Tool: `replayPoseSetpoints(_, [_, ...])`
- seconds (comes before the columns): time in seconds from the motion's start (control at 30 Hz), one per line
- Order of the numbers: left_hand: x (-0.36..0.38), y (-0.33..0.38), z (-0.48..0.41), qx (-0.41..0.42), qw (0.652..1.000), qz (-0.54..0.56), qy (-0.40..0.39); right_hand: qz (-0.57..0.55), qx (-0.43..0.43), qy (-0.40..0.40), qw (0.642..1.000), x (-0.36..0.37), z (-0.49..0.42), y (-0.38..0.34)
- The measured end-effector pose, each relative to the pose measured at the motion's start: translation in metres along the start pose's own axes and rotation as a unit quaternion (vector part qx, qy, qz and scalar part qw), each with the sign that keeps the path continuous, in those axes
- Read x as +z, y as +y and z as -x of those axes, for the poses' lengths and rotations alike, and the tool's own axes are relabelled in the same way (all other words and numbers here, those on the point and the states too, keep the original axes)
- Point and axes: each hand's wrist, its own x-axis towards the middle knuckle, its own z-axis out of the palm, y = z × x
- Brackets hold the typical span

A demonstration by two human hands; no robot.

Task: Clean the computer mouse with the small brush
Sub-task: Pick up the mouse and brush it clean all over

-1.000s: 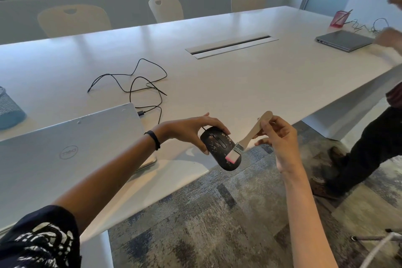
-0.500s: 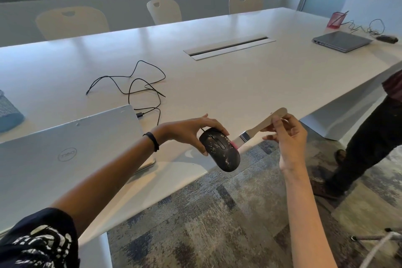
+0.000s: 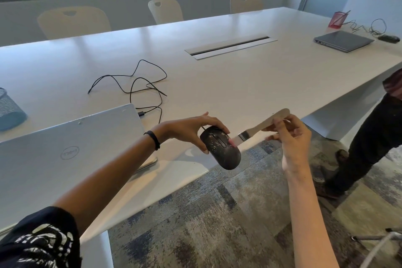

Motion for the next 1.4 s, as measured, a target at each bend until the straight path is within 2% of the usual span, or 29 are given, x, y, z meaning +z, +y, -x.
replayPoseSetpoints(0.07, [0.001, 0.0, 0.001, -0.004, 1.0, 0.006, 0.0, 0.006, -0.008, 0.005, 1.0, -0.002, 0.0, -0.002])
replayPoseSetpoints(0.2, [0.003, 0.0, 0.002, -0.016, 1.0, 0.018, -0.003, 0.023, 0.01, -0.063, 0.998, -0.006, 0.003, -0.006])
replayPoseSetpoints(0.33, [0.005, 0.0, 0.002, -0.017, 1.0, 0.023, -0.003, 0.025, 0.017, -0.089, 0.996, -0.007, 0.006, -0.008])
replayPoseSetpoints(0.53, [0.005, 0.002, 0.002, -0.013, 1.0, 0.012, 0.004, 0.01, 0.007, -0.017, 1.0, -0.009, 0.007, -0.005])
replayPoseSetpoints(0.8, [0.007, 0.003, 0.001, -0.006, 1.0, -0.003, 0.018, 0.019, 0.02, -0.079, 0.996, -0.013, 0.011, -0.009])
replayPoseSetpoints(0.97, [0.009, 0.003, 0.0, 0.002, 1.0, -0.021, 0.021, 0.013, 0.003, -0.044, 0.999, -0.011, 0.012, -0.01])
replayPoseSetpoints(1.13, [0.01, 0.003, 0.001, 0.006, 0.999, -0.025, 0.028, 0.034, 0.019, -0.075, 0.996, -0.012, 0.015, -0.009])
replayPoseSetpoints(1.27, [0.011, 0.005, 0.001, 0.009, 0.999, -0.033, 0.029, 0.009, -0.008, -0.028, 1.0, -0.012, 0.015, -0.009])
replayPoseSetpoints(1.4, [0.013, 0.005, 0.002, 0.007, 0.999, -0.037, 0.026, 0.027, 0.021, -0.069, 0.997, -0.012, 0.016, -0.01])
